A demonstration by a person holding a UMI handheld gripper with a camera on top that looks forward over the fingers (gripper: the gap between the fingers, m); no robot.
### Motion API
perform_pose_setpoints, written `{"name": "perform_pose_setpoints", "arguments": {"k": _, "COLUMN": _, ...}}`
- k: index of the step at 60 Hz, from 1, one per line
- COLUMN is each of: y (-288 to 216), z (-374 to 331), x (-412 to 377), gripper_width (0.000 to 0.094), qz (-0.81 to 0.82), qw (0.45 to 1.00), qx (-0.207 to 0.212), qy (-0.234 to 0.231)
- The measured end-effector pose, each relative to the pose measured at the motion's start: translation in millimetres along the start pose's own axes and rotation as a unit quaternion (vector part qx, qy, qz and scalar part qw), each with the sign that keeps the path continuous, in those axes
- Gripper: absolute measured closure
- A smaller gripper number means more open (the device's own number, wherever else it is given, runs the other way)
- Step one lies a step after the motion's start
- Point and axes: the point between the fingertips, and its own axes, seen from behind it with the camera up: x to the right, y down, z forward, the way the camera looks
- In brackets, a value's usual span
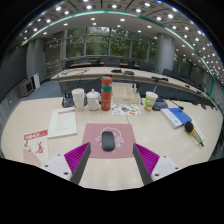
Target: Arrange mouse
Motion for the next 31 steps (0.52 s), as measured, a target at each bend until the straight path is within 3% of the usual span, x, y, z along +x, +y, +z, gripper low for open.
{"name": "perform_pose_setpoints", "arguments": {"k": 14, "y": 26.1, "z": -108.3, "x": -7.2, "gripper_width": 0.0078, "qz": 0.005, "qw": 1.000, "qx": 0.020, "qy": -0.004}}
{"name": "perform_pose_setpoints", "arguments": {"k": 31, "y": 47.1, "z": -180.2, "x": -10.9, "gripper_width": 0.0079, "qz": 0.008, "qw": 0.999, "qx": 0.043, "qy": -0.001}}
